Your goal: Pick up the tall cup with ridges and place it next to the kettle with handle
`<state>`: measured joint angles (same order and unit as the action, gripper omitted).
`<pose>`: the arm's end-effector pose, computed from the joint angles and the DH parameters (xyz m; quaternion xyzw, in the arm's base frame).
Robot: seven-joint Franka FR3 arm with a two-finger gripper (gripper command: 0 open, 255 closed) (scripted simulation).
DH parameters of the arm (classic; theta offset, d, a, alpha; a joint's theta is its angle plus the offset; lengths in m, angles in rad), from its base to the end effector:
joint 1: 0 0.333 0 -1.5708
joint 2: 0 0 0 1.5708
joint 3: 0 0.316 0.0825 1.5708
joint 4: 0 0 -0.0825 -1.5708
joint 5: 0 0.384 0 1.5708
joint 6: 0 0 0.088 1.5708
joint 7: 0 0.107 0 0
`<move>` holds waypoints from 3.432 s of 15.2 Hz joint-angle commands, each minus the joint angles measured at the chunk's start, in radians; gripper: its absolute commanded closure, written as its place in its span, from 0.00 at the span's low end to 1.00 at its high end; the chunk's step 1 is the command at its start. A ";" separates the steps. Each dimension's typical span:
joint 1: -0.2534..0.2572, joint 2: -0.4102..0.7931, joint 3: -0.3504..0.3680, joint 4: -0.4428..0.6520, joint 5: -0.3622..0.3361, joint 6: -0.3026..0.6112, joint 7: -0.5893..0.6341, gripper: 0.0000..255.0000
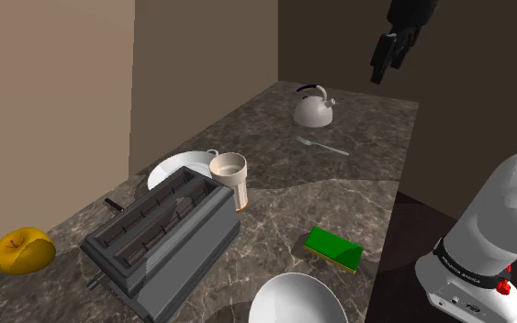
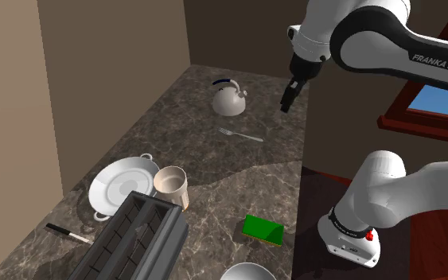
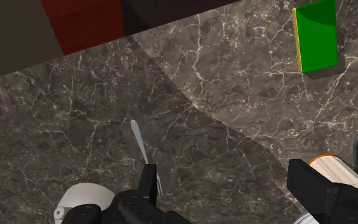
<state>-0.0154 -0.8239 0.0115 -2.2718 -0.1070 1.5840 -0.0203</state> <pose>0.2967 -0.0109 0.6438 0.9960 0.0037 0.0671 0.0585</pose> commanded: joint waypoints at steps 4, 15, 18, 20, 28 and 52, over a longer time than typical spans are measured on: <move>0.008 0.043 0.037 -0.035 0.035 0.074 0.064 0.00; 0.033 0.293 0.177 -0.063 0.130 0.353 0.282 0.00; 0.036 0.382 0.214 -0.042 0.141 0.425 0.341 0.00; 0.036 0.446 0.238 -0.021 0.143 0.470 0.380 0.00; 0.042 0.727 0.322 0.117 0.099 0.619 0.552 0.00; 0.071 0.985 0.341 0.224 -0.003 0.764 0.691 1.00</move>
<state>0.0555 0.1604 0.3529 -2.0476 -0.1098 2.3479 0.6705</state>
